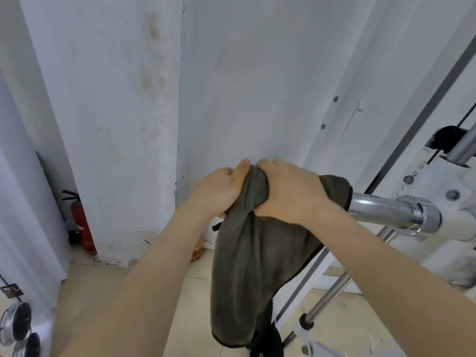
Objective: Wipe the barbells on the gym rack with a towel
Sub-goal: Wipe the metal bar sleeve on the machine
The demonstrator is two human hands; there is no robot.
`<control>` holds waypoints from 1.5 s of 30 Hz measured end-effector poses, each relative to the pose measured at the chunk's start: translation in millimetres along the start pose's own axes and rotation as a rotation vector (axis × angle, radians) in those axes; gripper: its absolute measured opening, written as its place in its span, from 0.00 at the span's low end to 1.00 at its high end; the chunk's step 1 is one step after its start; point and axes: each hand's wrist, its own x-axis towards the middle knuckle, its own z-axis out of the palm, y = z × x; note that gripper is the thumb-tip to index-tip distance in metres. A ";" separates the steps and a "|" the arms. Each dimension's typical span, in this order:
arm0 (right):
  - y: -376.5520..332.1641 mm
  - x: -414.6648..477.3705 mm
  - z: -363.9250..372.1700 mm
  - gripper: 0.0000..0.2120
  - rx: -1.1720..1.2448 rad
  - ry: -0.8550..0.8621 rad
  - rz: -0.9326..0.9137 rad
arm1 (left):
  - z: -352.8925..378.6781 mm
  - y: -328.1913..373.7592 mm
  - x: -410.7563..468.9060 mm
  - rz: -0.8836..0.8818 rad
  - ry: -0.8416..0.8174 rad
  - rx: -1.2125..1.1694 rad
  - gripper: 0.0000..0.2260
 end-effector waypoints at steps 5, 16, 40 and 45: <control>36.9 -26.7 -0.9 0.28 0.017 0.045 0.006 | 13.9 -23.4 -7.9 0.207 -0.019 -0.272 0.17; 33.7 -25.0 0.8 0.24 -0.077 0.032 0.019 | 5.5 12.7 -0.2 -0.057 -0.040 -0.121 0.24; 76.0 -105.0 -64.4 0.08 0.597 0.246 0.374 | 71.0 -39.8 -76.5 0.015 -0.471 -0.571 0.11; 88.9 -160.9 -53.2 0.14 0.827 -0.126 0.581 | -18.0 -9.6 -63.7 0.271 -0.041 0.155 0.16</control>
